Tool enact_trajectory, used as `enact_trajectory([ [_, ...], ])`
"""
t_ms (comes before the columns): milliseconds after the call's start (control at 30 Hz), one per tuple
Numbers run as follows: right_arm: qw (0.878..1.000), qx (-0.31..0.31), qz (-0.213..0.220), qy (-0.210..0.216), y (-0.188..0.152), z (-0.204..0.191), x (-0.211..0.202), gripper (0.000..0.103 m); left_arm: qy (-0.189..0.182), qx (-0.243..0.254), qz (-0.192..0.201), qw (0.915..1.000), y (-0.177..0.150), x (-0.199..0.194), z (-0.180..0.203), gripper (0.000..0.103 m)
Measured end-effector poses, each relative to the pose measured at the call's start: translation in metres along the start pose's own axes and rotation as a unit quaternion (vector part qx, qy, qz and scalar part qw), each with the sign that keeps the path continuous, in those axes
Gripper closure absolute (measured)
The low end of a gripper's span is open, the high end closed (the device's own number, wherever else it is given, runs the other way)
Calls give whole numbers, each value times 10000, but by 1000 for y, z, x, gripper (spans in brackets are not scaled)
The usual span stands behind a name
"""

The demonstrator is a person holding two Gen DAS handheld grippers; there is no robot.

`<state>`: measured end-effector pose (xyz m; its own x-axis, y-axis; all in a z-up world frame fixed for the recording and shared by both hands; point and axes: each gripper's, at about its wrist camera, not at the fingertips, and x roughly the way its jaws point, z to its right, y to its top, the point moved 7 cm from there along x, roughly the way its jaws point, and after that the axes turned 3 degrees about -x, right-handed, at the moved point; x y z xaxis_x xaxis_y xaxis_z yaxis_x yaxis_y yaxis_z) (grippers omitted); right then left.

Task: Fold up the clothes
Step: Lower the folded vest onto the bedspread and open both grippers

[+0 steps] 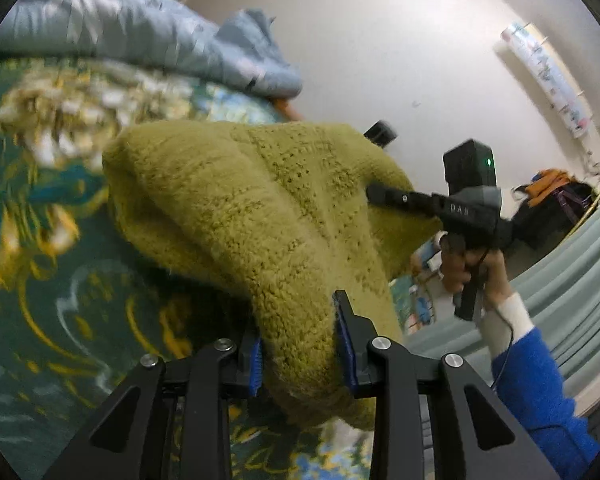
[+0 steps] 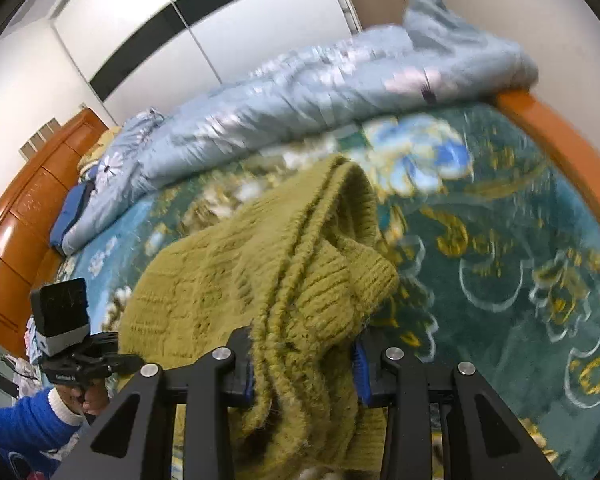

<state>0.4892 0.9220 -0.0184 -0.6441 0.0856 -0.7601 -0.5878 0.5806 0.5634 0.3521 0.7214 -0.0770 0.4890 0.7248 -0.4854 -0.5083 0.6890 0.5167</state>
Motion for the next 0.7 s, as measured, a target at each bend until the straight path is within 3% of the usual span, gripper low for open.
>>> enact_trajectory([
  [67, 9997, 149, -173, -85, -15, 20, 16, 65, 5, -74, 67, 10000, -3, -1, -6, 71],
  [167, 9988, 479, -11, 101, -27, 41, 22, 64, 178, -3, 19, 9998, -5, -1, -10, 71],
  [400, 9964, 751, 387, 75, -38, 46, 20, 54, 631, 290, -6, 9976, -4, -2, -2, 68],
  [567, 9961, 641, 446, -412, -40, 42, -2, 51, 1064, 741, -33, 9916, 0, -19, 11, 62],
  [700, 9848, 793, 857, -1289, -37, 43, -40, 51, 1409, 1318, 241, 9809, 7, -34, 31, 62],
])
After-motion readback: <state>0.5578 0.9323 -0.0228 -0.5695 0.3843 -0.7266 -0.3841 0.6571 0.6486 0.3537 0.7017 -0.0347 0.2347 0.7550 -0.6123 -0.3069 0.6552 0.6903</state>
